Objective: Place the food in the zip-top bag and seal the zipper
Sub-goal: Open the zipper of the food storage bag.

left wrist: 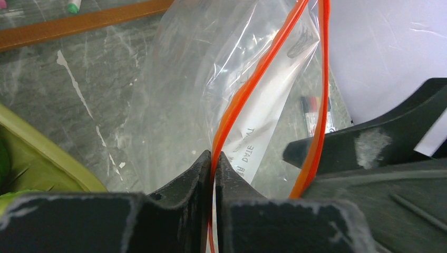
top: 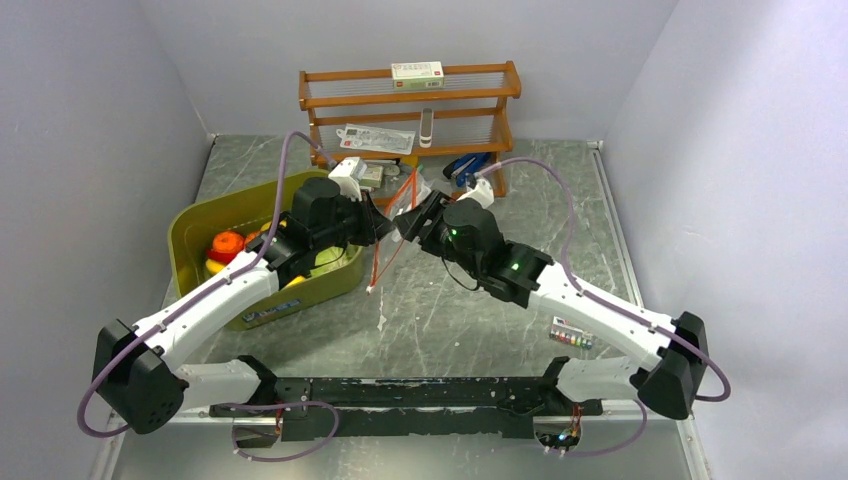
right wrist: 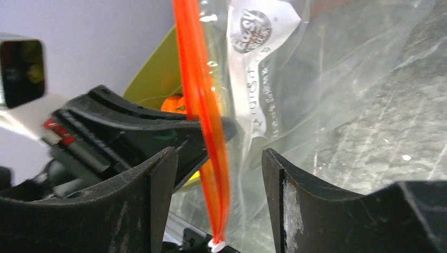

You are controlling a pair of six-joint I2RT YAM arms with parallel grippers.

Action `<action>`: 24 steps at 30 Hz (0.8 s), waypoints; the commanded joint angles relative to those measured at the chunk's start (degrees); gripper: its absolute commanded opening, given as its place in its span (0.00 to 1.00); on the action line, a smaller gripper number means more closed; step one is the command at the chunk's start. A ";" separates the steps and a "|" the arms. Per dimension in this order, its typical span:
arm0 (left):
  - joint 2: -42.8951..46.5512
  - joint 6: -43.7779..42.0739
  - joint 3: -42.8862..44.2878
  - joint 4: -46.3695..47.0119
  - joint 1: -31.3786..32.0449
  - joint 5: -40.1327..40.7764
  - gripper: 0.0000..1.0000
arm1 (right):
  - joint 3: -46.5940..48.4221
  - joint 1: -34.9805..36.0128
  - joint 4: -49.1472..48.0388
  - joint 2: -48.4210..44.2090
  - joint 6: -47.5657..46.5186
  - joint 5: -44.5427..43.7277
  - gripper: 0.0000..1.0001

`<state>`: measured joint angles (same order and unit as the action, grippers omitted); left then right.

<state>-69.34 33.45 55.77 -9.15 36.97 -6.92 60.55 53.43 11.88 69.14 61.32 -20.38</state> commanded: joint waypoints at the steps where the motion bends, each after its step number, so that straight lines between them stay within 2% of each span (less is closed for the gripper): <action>1: 0.71 1.01 1.76 2.56 0.29 -2.39 0.07 | 1.21 -0.05 2.02 2.33 -0.57 -3.29 0.58; 4: 1.40 1.77 1.79 2.67 0.35 -2.79 0.07 | 2.14 -0.03 2.79 4.16 -1.19 -4.43 0.53; 8: 2.35 2.44 1.91 3.18 0.30 -3.10 0.07 | 4.32 -0.14 8.97 7.23 -0.54 -8.87 0.52; 10: 2.82 2.35 2.20 3.00 0.29 -3.31 0.07 | 5.05 -0.32 11.85 7.20 -0.80 -11.81 0.46; 11: 2.95 2.13 2.80 2.20 0.29 -3.04 0.07 | 4.87 -0.30 12.50 6.62 -1.70 -13.10 0.39; 15: 2.77 -0.98 6.64 -5.05 0.28 1.94 0.07 | 4.97 -0.34 17.52 3.32 -4.31 -19.79 0.01; 19: 2.90 -4.13 8.07 -10.77 0.29 10.28 0.07 | 6.21 -0.40 21.87 0.54 -10.14 -19.33 0.00; 24: 3.27 -5.56 8.77 -15.03 0.29 16.36 0.07 | 9.77 -0.48 33.28 0.43 -11.21 -21.77 0.00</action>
<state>-67.02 30.57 62.76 -18.33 36.97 1.43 67.61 53.21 34.20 70.11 52.69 -37.19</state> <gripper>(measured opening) 0.071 0.006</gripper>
